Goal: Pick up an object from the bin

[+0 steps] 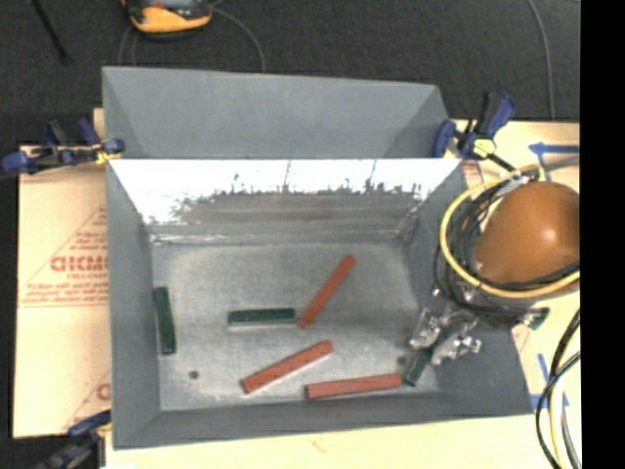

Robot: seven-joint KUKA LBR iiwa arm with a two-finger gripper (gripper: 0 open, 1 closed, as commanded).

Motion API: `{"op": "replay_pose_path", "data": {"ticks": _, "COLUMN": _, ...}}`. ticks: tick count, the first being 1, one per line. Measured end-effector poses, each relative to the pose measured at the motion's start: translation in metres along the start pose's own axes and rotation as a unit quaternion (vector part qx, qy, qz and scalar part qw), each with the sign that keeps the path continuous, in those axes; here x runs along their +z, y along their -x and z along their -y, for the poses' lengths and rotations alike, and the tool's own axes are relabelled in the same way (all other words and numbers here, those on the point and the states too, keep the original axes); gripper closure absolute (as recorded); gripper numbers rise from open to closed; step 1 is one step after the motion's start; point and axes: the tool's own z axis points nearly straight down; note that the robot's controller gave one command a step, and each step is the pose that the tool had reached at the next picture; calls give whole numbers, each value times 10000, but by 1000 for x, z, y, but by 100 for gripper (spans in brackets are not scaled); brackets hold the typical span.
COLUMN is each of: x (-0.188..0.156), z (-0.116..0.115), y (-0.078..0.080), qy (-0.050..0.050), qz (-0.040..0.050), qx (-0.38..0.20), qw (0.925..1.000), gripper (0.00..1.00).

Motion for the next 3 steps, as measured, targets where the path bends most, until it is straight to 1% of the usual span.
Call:
{"op": "replay_pose_path", "data": {"ticks": 1, "x": -12, "z": -1, "y": 0, "qy": 21, "qz": -7, "qx": 6, "qw": 10000, "gripper": 100}}
{"op": "replay_pose_path", "data": {"ticks": 3, "x": -49, "z": 0, "y": 0, "qy": 8, "qz": -3, "qx": 6, "qw": 10000, "gripper": 100}}
